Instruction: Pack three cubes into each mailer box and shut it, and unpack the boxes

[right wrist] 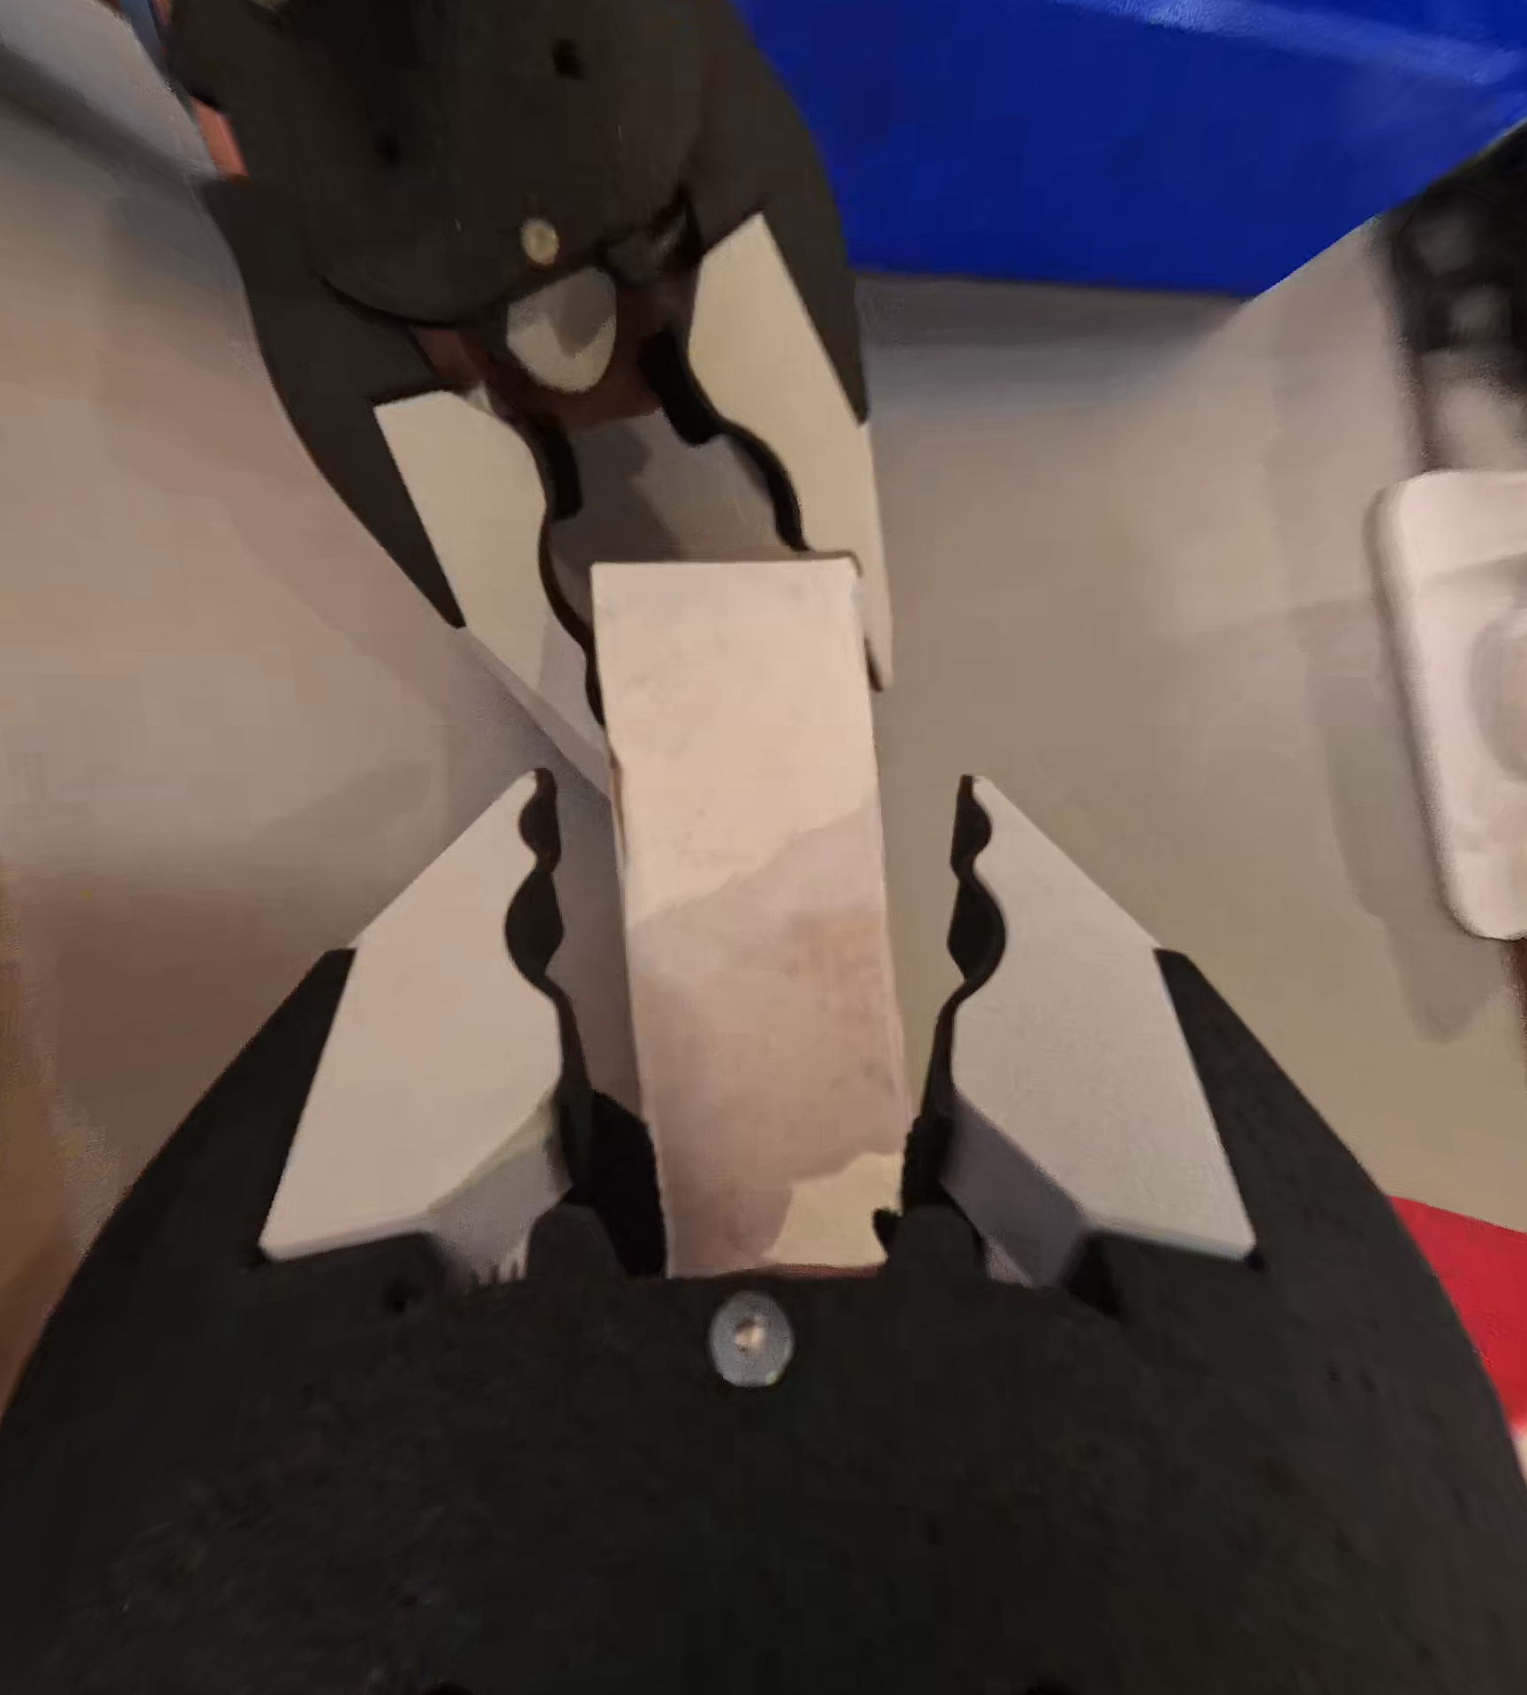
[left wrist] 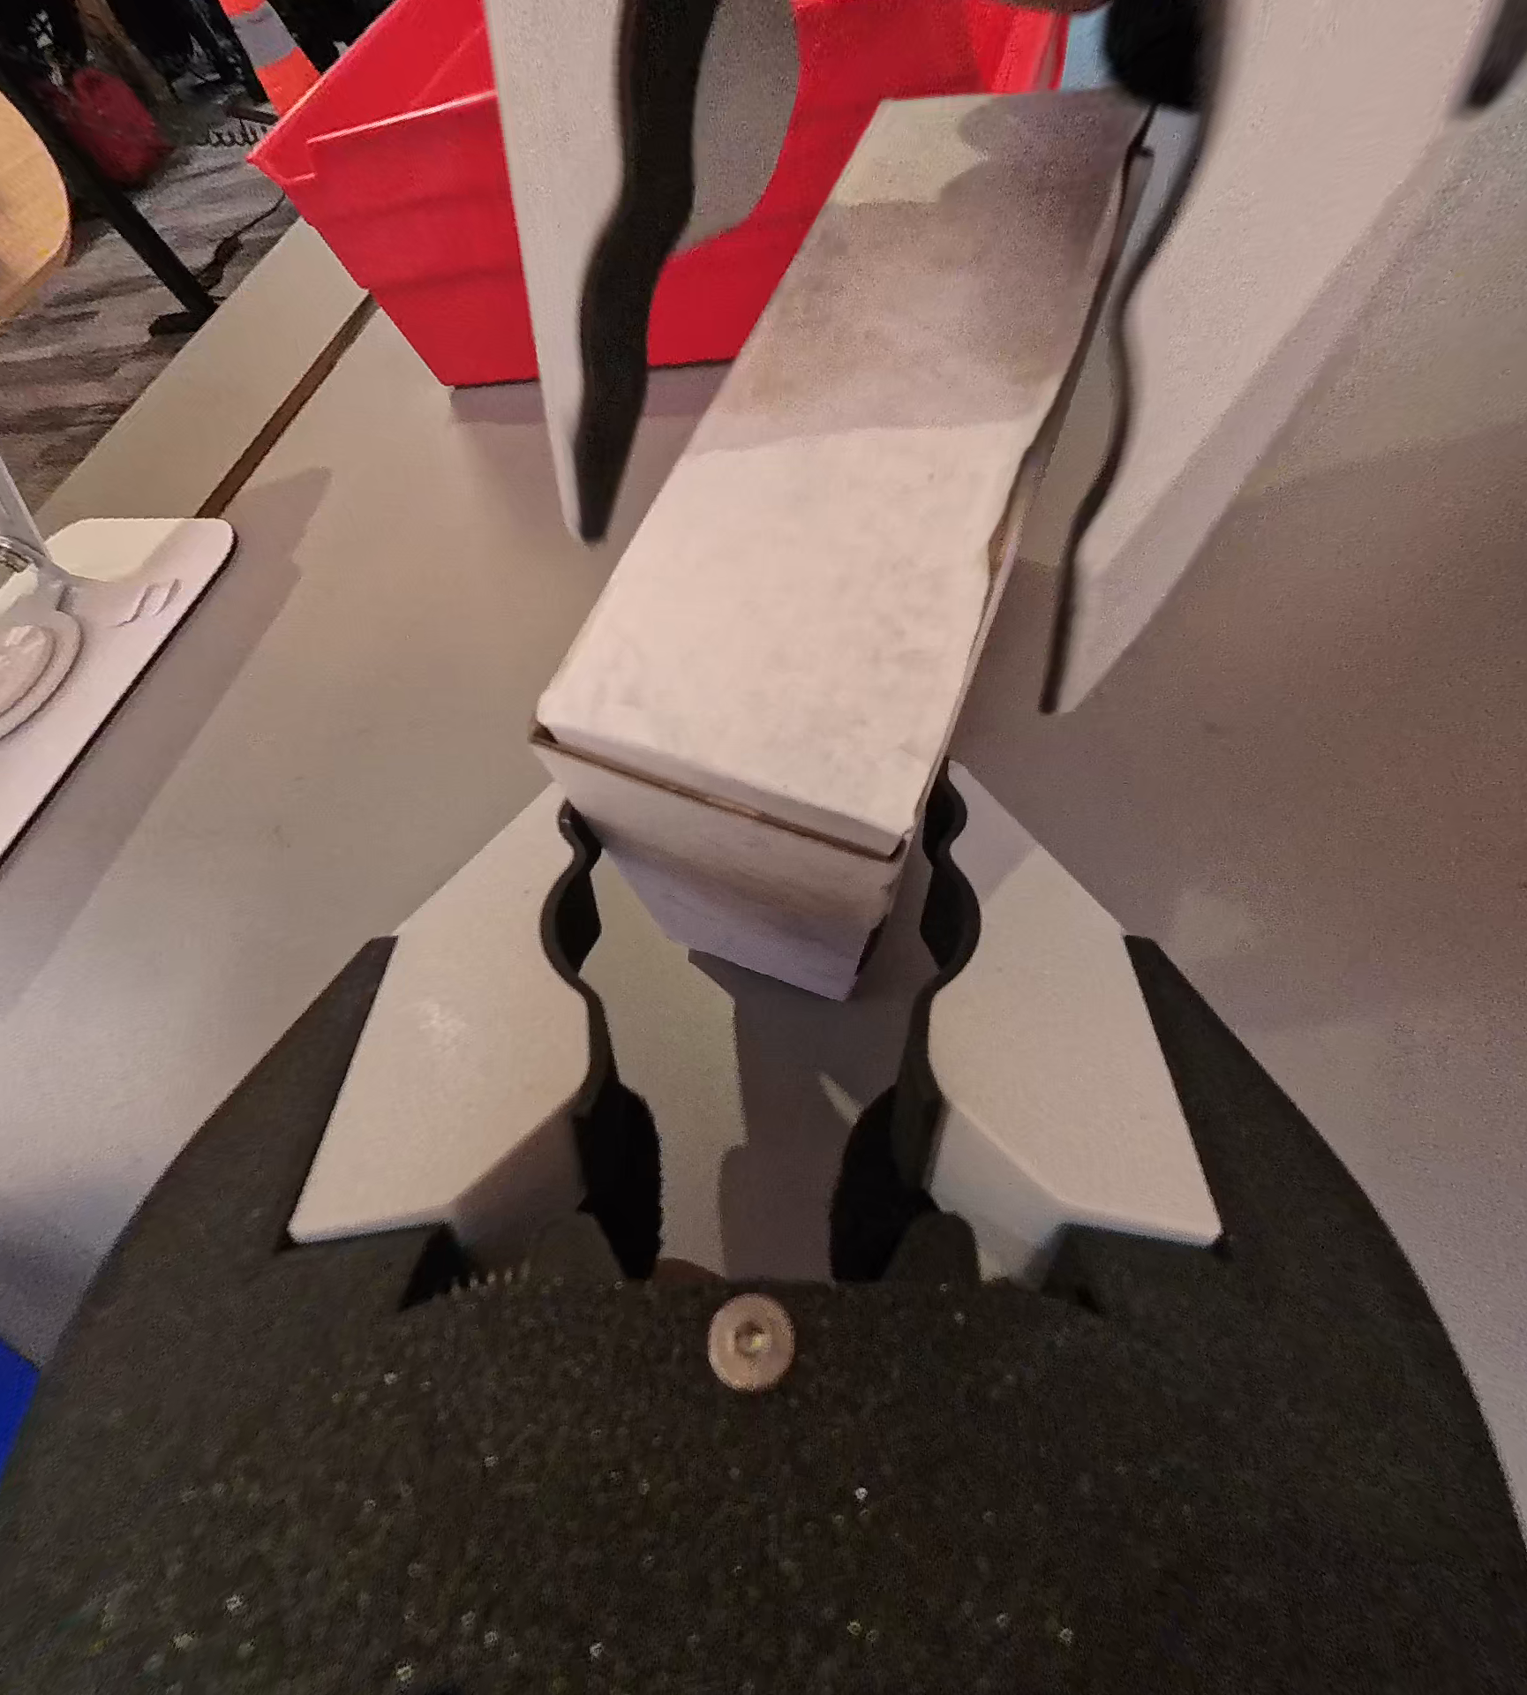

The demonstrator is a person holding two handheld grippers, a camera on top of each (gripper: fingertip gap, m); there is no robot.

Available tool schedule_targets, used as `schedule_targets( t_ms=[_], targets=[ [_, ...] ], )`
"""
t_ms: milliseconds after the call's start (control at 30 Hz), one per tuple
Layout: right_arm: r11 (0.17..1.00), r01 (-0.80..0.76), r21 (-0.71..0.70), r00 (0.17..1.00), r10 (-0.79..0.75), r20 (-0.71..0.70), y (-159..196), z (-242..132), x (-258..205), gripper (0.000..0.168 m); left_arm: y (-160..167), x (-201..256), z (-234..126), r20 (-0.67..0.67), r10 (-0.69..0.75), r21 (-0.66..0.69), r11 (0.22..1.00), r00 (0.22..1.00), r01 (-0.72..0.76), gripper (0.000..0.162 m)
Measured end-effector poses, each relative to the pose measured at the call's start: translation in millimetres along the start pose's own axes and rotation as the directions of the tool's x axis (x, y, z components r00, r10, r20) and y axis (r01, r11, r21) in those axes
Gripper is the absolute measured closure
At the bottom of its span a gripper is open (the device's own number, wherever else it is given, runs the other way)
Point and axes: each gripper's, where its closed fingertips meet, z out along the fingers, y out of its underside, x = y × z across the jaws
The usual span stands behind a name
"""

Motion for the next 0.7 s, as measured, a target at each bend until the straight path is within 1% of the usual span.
schedule_targets(
  t_ms=[33,67,100,233,333,467,533,600,700],
  targets=[
    [0.998,-0.003,-0.064,0.998,0.006,0.06,4.2,6.7,-1.3,0.087,0.0,0.2,-0.1,0.005,0.001,0.0,1.0,1.0,-0.001,0.093],
    [0.993,0.019,-0.115,0.995,-0.008,0.098,9.1,12.2,-2.0,0.097,0.1,-0.3,0.0,0.011,-0.002,0.0,1.0,1.0,0.002,0.093],
    [0.991,0.047,-0.127,0.99,-0.03,0.137,9.4,15.6,-5.3,0.105,0.5,-1.5,0.1,0.018,-0.011,0.003,1.0,1.0,0.011,0.093],
    [0.989,0.046,-0.144,0.986,-0.022,0.166,9.9,16.7,-3.7,0.106,0.2,-2.2,0.5,0.034,-0.011,0.042,0.999,0.999,0.01,0.094],
    [0.99,0.006,-0.141,0.972,0.028,0.235,12.6,14.6,-5.8,0.107,-1.2,1.9,2.5,0.02,-0.029,0.072,0.997,0.999,0.028,0.094],
    [0.991,-0.046,-0.122,0.946,0.083,0.315,11.8,12.9,-6.9,0.107,-1.4,2.4,3.1,0.02,-0.021,0.074,0.997,1.0,0.019,0.095],
    [0.988,-0.092,-0.125,0.923,0.131,0.361,9.2,9.6,-8.5,0.107,-1.8,1.3,2.9,0.042,0.004,0.071,0.997,0.999,-0.007,0.095],
    [0.987,-0.111,-0.115,0.913,0.147,0.38,8.3,8.6,-7.5,0.107,-1.9,0.7,2.9,0.047,0.013,0.067,0.998,0.999,-0.016,0.095],
    [0.98,-0.171,-0.106,0.877,0.2,0.437,6.1,5.7,-6.8,0.106,-2.4,0.7,3.0,0.06,0.032,0.068,0.997,0.998,-0.036,0.095]
  ],
)
